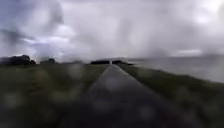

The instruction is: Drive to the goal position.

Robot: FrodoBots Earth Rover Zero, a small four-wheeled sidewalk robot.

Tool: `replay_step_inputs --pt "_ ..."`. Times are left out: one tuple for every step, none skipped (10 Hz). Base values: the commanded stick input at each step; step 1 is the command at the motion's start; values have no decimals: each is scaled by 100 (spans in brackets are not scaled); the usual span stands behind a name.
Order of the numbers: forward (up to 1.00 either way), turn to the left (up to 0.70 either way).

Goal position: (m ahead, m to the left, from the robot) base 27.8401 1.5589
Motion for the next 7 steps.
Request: replay_step_inputs --pt "70 0" --pt "70 0" --pt "70 0" --pt "70 0" --pt "70 0" --pt "70 0" --pt "70 0"
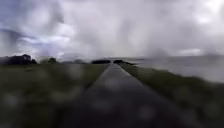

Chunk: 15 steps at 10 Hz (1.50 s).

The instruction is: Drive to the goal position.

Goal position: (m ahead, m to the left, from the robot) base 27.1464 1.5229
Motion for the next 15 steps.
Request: replay_step_inputs --pt "70 0" --pt "70 0" --pt "70 0" --pt "70 0" --pt "70 0" --pt "70 0" --pt "70 0" --pt "70 0" --pt "70 0" --pt "70 0" --pt "70 0" --pt "70 0" --pt "70 0" --pt "70 0" --pt "70 0"
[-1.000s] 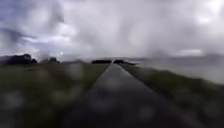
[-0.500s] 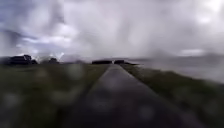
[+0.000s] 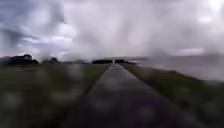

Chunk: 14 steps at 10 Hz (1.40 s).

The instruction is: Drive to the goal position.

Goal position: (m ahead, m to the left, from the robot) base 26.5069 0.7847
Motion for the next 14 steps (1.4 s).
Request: replay_step_inputs --pt "70 0" --pt "70 0" --pt "70 0" --pt "70 0" --pt "70 0" --pt "70 0" --pt "70 0" --pt "70 0" --pt "70 0" --pt "70 0" --pt "70 0" --pt "70 0" --pt "70 0" --pt "70 0"
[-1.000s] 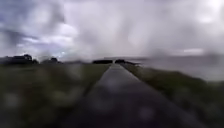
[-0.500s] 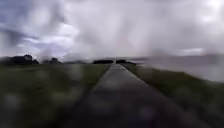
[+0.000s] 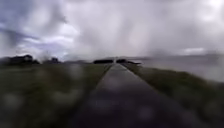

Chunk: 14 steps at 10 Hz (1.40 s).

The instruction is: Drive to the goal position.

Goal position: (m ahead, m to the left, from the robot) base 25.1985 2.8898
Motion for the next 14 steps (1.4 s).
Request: replay_step_inputs --pt "70 0" --pt "70 0" --pt "70 0" --pt "70 0" --pt "70 0" --pt "70 -22" --pt "70 -6" --pt "70 0" --pt "70 0" --pt "70 0" --pt "70 0" --pt "70 0" --pt "70 0" --pt "70 0"
